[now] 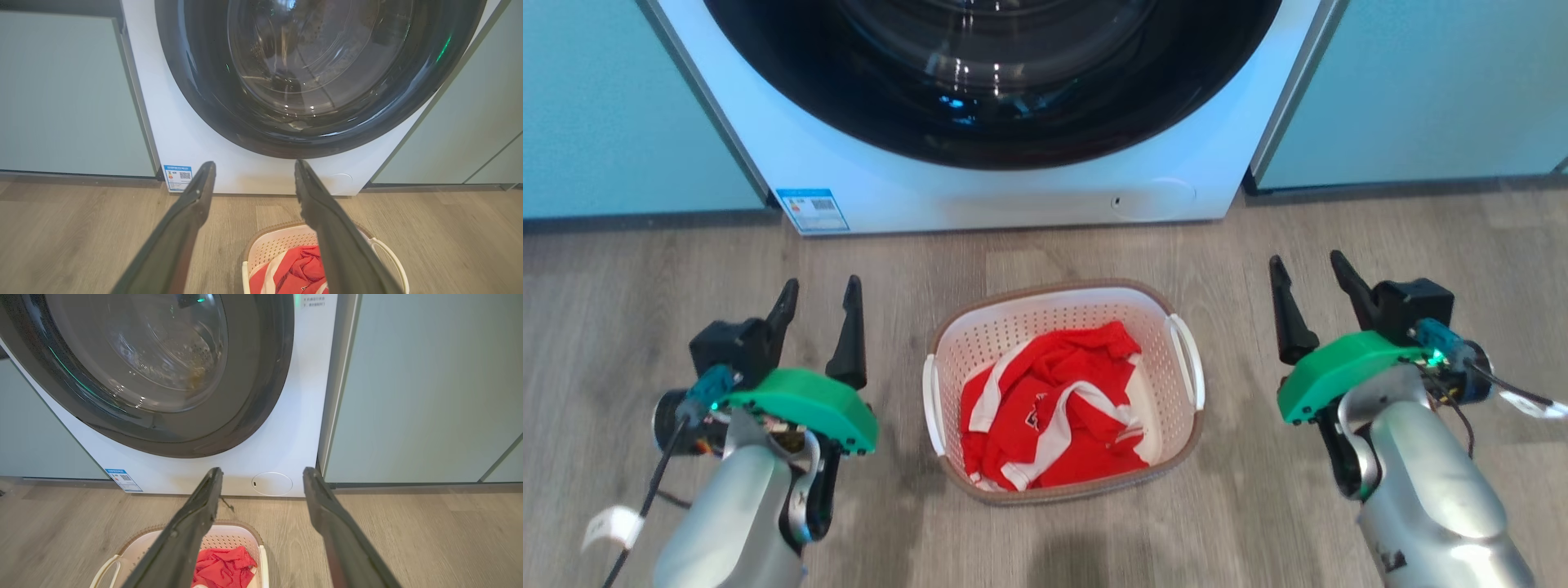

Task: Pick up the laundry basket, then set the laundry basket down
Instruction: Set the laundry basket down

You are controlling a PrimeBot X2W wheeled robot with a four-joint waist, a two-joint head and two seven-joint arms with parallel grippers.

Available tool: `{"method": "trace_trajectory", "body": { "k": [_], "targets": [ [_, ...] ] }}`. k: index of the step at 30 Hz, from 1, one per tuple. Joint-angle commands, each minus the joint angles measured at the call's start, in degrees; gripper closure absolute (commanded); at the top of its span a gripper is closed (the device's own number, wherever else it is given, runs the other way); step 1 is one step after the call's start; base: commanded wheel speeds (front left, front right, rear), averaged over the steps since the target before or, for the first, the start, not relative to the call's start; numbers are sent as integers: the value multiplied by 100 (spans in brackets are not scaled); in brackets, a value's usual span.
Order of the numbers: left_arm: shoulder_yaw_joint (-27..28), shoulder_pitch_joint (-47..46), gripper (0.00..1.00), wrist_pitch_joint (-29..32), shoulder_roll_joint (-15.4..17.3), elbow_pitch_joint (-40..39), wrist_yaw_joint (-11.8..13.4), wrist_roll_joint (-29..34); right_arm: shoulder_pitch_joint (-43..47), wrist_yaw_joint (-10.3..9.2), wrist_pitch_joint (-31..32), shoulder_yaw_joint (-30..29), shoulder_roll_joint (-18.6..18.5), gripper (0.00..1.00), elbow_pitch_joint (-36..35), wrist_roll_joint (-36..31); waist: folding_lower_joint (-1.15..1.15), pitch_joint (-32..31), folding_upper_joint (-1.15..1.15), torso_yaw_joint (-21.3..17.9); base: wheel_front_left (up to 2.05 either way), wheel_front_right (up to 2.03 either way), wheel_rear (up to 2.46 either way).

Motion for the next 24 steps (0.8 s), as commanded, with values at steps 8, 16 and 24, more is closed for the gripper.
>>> {"method": "trace_trajectory", "body": {
  "k": [8, 16, 24],
  "targets": [
    [337, 401, 0, -16, 305, -948, 243, 176, 396, -26, 176, -126, 50, 0, -828, -282, 1, -400, 0, 40, 0, 0, 0],
    [307, 817, 0, 107, 401, -1385, 472, 228, 839, -26, 521, -293, 64, 0, -1299, -460, 1, -610, 0, 47, 0, 0, 0],
    [225, 1146, 0, 267, 409, -1689, 665, 243, 1290, -26, 651, -433, 93, 0, -1846, -504, 1, -855, 0, 23, 0, 0, 0]
  ]
}}
